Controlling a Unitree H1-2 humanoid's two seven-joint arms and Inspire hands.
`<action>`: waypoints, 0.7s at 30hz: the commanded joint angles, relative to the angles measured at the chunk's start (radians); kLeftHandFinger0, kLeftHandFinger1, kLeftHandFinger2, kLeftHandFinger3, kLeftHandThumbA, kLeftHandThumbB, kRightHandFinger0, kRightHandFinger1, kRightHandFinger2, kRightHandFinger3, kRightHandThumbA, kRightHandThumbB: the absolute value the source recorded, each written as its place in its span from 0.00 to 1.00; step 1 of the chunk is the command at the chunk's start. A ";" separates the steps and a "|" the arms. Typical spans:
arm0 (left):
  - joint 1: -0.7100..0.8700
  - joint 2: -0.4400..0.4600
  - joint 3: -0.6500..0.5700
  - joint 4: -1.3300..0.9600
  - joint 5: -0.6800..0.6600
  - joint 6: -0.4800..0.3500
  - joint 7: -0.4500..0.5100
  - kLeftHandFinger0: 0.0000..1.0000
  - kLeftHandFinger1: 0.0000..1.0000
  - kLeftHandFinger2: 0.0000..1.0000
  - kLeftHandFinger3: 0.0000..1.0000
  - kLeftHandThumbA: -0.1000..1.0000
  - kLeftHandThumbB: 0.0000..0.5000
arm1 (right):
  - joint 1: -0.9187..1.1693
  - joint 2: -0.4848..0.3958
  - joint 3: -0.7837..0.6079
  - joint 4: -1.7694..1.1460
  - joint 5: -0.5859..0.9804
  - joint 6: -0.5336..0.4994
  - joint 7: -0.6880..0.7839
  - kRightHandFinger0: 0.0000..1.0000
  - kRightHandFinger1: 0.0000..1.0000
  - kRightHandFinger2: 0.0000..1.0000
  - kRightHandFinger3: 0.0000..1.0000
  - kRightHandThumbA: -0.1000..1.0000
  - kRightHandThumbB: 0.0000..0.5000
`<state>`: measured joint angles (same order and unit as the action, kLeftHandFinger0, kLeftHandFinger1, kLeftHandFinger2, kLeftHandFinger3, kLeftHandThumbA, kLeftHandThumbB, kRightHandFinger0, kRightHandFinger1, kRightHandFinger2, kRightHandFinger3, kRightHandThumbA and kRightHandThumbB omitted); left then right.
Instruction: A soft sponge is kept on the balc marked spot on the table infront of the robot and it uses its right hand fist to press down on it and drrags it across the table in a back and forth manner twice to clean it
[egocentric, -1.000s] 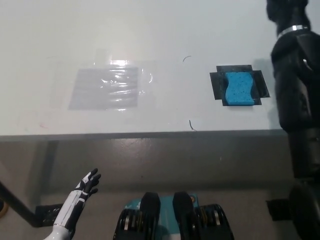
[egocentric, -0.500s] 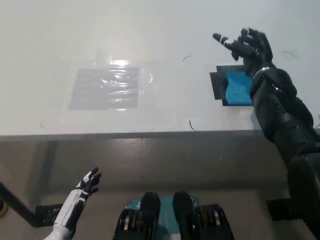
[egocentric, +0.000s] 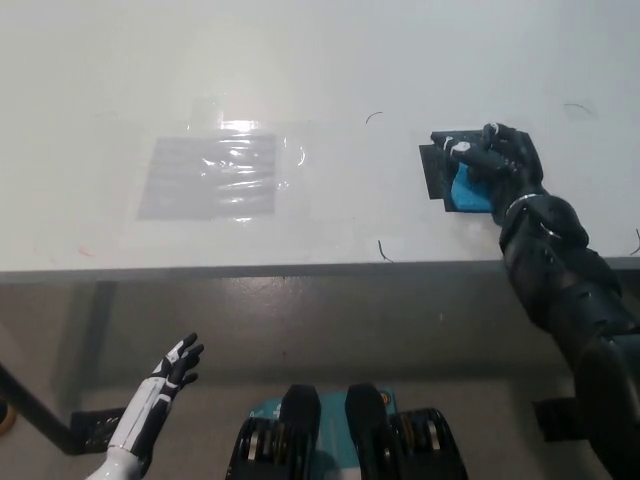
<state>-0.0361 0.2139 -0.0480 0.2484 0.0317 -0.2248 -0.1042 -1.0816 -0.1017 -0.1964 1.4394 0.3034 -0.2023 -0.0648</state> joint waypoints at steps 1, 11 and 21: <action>-0.016 0.008 -0.007 -0.013 0.008 -0.033 -0.017 1.00 1.00 1.00 1.00 1.00 1.00 | 0.026 0.023 -0.008 0.006 -0.011 0.002 -0.007 0.00 0.00 0.00 0.04 1.00 0.35; -0.027 0.015 -0.011 -0.015 0.009 -0.031 -0.022 1.00 1.00 1.00 1.00 1.00 0.98 | 0.073 0.051 0.001 0.009 -0.028 0.000 -0.008 0.00 0.00 0.00 0.00 1.00 0.27; -0.041 0.012 -0.005 -0.006 0.014 -0.040 -0.009 1.00 1.00 1.00 1.00 1.00 0.96 | 0.008 0.136 -0.001 -0.003 -0.023 0.002 0.037 0.00 0.00 0.00 0.00 1.00 0.42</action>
<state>-0.0618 0.2156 -0.0549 0.2521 0.0379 -0.2254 -0.1043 -1.0591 -0.0485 -0.1923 1.4201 0.2821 -0.2425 -0.0625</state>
